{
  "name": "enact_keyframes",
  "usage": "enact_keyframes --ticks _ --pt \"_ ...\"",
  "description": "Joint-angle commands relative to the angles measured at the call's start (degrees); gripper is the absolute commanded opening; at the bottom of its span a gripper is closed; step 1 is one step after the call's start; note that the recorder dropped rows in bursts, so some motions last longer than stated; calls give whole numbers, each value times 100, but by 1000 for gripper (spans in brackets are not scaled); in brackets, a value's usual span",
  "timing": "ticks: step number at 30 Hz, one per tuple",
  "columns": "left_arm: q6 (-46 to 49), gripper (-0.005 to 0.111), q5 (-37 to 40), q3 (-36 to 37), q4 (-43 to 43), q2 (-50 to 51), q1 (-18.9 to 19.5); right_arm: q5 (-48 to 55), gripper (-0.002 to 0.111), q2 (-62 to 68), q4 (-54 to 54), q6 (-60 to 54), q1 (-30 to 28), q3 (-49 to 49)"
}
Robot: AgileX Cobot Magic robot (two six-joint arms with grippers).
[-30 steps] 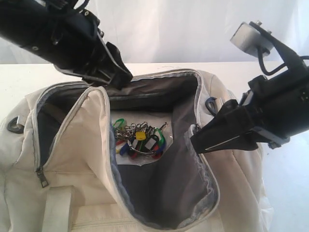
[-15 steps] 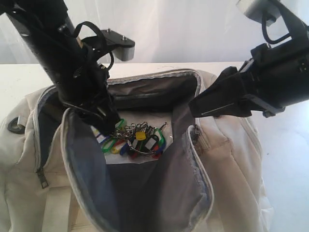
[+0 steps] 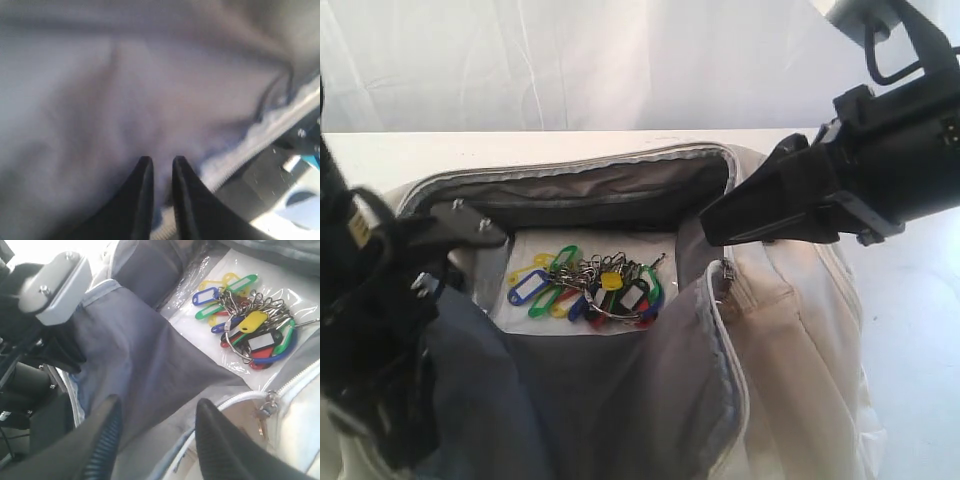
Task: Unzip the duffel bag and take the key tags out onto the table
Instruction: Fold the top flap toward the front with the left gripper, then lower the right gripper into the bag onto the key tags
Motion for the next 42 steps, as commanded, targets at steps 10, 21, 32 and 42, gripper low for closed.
enact_keyframes --ticks 10,21,32,42 --pt "247 20 -1648 2225 -1412 -627 -10 -178 42 132 441 -220 738 -33" --pt "975 20 -1633 2224 -2133 -1183 -10 -519 36 1327 -504 328 1674 -33" --pt "975 20 -1778 2224 -1875 -1274 -10 33 36 1538 -3291 2840 1674 -12" --pt "1003 20 -1858 2224 -1875 -1435 -10 -405 36 930 -2385 2185 1674 -800"
